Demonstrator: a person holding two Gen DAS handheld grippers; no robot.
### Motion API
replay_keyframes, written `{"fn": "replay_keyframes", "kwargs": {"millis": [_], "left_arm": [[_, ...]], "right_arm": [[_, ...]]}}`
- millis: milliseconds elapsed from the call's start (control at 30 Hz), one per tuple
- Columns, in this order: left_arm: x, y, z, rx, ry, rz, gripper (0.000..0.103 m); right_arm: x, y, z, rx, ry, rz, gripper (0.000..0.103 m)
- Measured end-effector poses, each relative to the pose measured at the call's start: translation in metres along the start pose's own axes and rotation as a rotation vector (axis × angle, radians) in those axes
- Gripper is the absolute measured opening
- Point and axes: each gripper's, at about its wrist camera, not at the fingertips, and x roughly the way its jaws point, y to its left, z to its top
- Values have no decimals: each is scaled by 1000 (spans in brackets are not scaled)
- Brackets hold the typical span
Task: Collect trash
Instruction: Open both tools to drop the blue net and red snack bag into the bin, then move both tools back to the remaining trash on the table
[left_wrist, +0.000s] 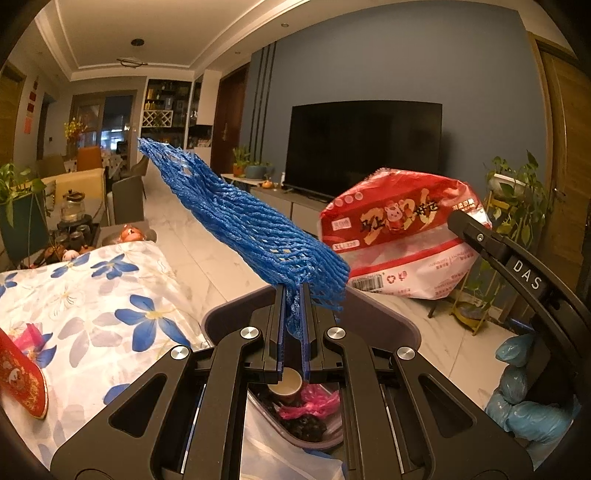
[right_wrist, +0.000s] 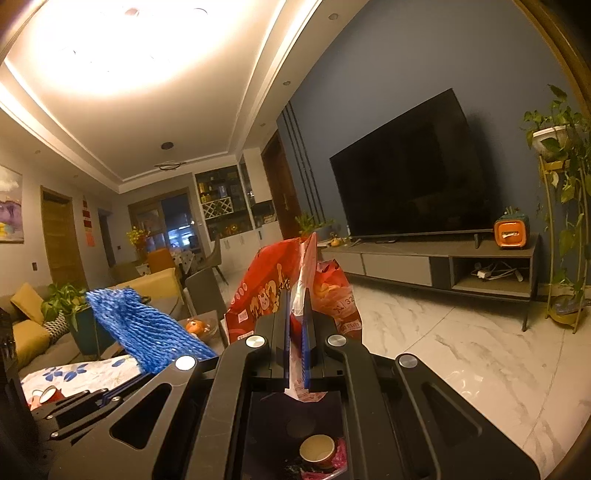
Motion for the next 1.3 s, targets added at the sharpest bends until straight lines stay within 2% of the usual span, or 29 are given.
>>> {"fn": "replay_keyframes", "kwargs": {"millis": [133,167,233,300,400,467,533,700,767,933,1067,1300], "left_arm": [[5,-1,0,1,6,-7,6],[7,-1,0,3,9,-10,6],[11,-1,-1,4,26,-25,7],[18,-2,-4,4,52,-39,8],[23,-2,-10,16,76,-28,23],[23,2,-12,0,85,-31,39],[18,7,-12,-25,76,-31,50],[0,15,-14,-42,62,-8,61],[-10,20,-15,-52,50,15,70],[-46,30,-20,-71,-8,139,81],[-77,38,-28,-79,-46,242,88],[-131,69,-47,-124,-91,432,92]], "right_arm": [[5,2,0,6,8,40,9],[6,2,0,11,11,53,21],[8,2,0,19,12,54,39],[6,0,0,35,8,53,42],[2,-3,1,43,4,40,45],[-3,-5,1,43,7,33,48],[-7,-6,-1,38,9,26,51],[-17,-7,-5,31,19,22,54],[-21,-6,-7,24,24,19,56],[-31,-1,-12,14,41,29,64],[-37,7,-18,-1,59,50,69],[-50,32,-28,-45,64,93,73]]}}
